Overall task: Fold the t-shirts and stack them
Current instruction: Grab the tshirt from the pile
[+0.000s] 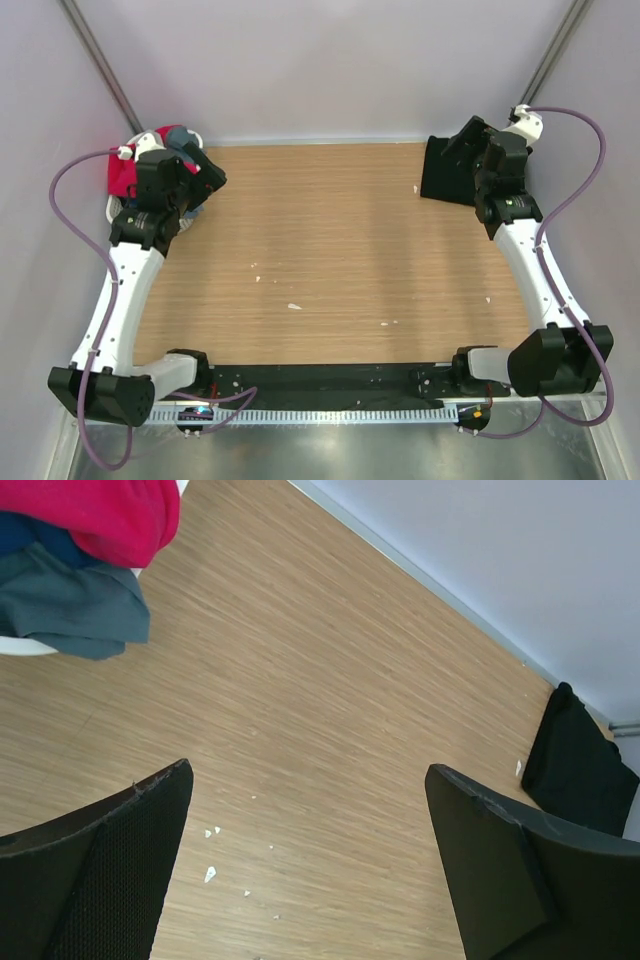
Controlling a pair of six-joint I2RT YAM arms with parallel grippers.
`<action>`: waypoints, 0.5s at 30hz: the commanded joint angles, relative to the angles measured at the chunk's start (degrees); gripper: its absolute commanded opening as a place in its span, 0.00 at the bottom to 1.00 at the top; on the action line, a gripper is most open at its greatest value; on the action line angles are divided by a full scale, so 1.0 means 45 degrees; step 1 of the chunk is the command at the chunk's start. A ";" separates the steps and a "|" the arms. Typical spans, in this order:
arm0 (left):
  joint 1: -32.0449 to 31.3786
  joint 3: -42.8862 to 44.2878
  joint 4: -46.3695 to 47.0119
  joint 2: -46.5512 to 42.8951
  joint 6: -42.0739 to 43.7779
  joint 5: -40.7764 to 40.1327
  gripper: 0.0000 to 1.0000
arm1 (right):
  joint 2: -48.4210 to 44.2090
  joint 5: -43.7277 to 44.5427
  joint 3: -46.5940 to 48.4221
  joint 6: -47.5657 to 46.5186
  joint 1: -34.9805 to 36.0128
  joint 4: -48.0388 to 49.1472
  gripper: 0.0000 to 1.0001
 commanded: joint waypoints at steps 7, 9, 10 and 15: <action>0.0519 0.0421 0.0734 0.2147 -0.1503 -0.2307 1.00 | 0.0228 0.0122 0.0459 -0.0726 -0.0044 0.0197 1.00; 0.1397 0.0617 0.0906 0.3027 -0.2244 -0.2076 0.98 | 0.0443 0.0121 0.0577 -0.0629 -0.0043 0.0236 1.00; 0.1612 0.0579 0.1199 0.3242 -0.2384 -0.1803 0.95 | 0.0599 0.0122 0.0751 -0.0532 -0.0044 0.0256 1.00; 0.3254 0.1355 0.2626 0.4999 -0.2503 -0.1917 0.91 | 0.1401 -0.0386 0.1124 -0.0374 -0.0043 0.0392 1.00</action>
